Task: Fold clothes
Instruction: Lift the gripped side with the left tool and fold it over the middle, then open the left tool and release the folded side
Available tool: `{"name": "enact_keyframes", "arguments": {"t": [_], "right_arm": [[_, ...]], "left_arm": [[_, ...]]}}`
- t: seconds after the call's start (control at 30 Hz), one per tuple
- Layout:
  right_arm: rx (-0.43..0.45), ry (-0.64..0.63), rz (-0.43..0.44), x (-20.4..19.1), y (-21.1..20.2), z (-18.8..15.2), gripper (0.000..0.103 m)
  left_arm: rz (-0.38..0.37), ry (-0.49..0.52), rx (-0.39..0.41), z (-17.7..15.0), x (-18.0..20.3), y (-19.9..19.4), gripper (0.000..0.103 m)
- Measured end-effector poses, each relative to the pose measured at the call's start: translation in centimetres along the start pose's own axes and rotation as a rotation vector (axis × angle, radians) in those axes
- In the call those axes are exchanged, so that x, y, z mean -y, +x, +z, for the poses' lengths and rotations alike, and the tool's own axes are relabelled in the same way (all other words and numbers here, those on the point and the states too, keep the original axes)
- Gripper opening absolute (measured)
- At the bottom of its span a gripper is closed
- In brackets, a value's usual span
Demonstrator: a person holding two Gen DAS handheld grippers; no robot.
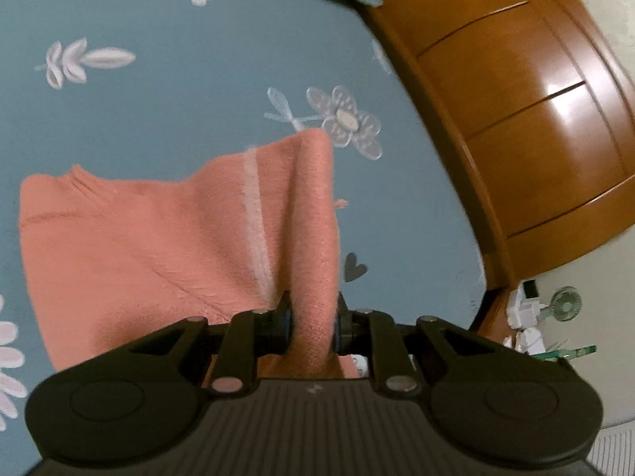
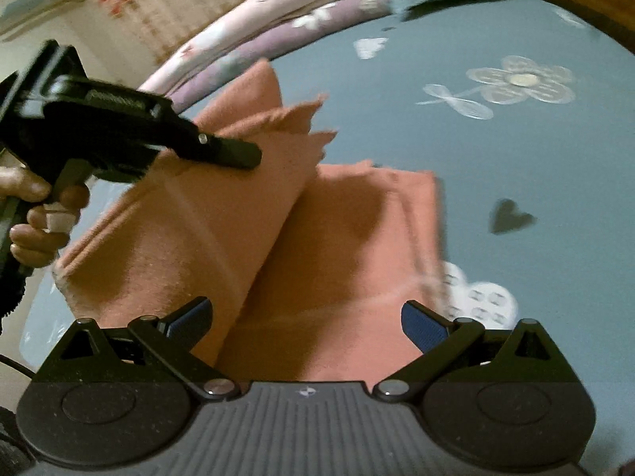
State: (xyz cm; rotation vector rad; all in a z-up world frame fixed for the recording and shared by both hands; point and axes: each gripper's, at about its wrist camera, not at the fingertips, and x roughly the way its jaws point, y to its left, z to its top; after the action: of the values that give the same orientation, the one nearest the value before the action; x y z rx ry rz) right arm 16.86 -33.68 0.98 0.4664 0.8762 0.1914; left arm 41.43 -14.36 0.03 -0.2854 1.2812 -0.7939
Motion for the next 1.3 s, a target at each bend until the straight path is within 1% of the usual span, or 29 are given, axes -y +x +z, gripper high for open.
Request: {"name": "enact_keyframes", "arguments": {"t": [0.13,0.23,0.27,0.3,0.37,0.43,0.5,0.53,0.57,0.63,0.7,0.77,0.83,0.87,0.9,0.93,0.97,1.0,1.03,1.13,1.23,1.3], "right_arm": [[0.012,0.033,-0.049,1.2,-1.0,-0.3,0.103],[0.007,0.018,-0.077,1.2,-1.4,-0.3,0.103],[0.005,0.009,-0.085,1.0,-1.5,-0.3,0.103],[0.002,-0.002,-0.094,0.8,-1.5,-0.2,0.103],[-0.001,-0.022,-0.111,0.8,-1.7,0.0,0.103],[-0.002,-0.041,-0.132,0.6,-2.4,-0.2,0.103],[-0.007,-0.06,-0.174,0.5,-2.7,-0.2,0.103],[-0.007,-0.067,-0.187,0.5,-2.9,-0.2,0.103],[-0.011,-0.069,-0.195,0.6,-3.0,-0.3,0.103],[-0.018,-0.076,-0.211,0.7,-3.3,-0.3,0.103],[-0.019,-0.094,-0.237,0.7,-3.5,-0.2,0.103],[-0.014,-0.109,-0.241,0.5,-4.1,0.0,0.103],[-0.011,-0.119,-0.2,0.2,-4.1,0.2,0.103],[-0.01,-0.125,-0.177,0.0,-4.0,0.3,0.103],[-0.009,-0.13,-0.153,-0.2,-4.0,0.4,0.103],[-0.008,-0.135,-0.129,-0.3,-4.0,0.5,0.102],[-0.007,-0.14,-0.105,-0.5,-3.9,0.6,0.098],[-0.022,-0.136,-0.089,-0.5,-3.6,0.5,0.092],[-0.046,-0.12,-0.074,-0.4,-3.1,0.2,0.09],[-0.102,-0.049,-0.016,0.4,-1.7,-1.0,0.089],[-0.113,0.028,0.043,1.1,-0.7,-2.3,0.087],[-0.086,0.081,0.095,1.4,0.3,-2.5,0.081]], "left_arm": [[0.017,-0.015,-0.043,0.1,-0.1,2.5,0.015],[0.028,-0.014,-0.068,0.1,0.1,4.1,0.017],[0.024,-0.014,-0.071,0.3,0.2,4.5,0.02],[0.012,-0.022,-0.066,0.5,0.2,4.8,0.02],[-0.031,-0.041,-0.058,0.9,0.2,5.2,0.024],[-0.056,-0.024,-0.035,1.2,0.6,5.1,0.026],[-0.067,0.004,-0.016,1.4,1.2,4.8,0.027],[-0.063,0.021,-0.008,1.4,1.3,4.5,0.031],[-0.042,0.052,0.004,1.3,1.5,4.0,0.035],[0.0,0.114,0.027,1.1,1.8,3.1,0.036],[0.07,0.191,0.061,0.3,1.8,1.7,0.039],[0.137,0.244,0.086,-0.6,1.4,0.4,0.044],[0.194,0.263,0.113,-1.5,0.6,-0.9,0.046],[0.223,0.273,0.127,-2.0,0.2,-1.6,0.048],[0.238,0.268,0.137,-2.5,-0.3,-2.1,0.049],[0.253,0.263,0.146,-2.9,-0.7,-2.7,0.049],[0.269,0.264,0.158,-3.5,-1.1,-3.1,0.05],[0.272,0.268,0.165,-4.0,-1.2,-3.4,0.05],[0.274,0.272,0.172,-4.4,-1.3,-3.6,0.051],[0.28,0.285,0.193,-5.8,-1.5,-4.2,0.059],[0.286,0.298,0.214,-7.3,-1.8,-4.9,0.061],[0.267,0.299,0.21,-7.3,-1.8,-4.8,0.062]]}}
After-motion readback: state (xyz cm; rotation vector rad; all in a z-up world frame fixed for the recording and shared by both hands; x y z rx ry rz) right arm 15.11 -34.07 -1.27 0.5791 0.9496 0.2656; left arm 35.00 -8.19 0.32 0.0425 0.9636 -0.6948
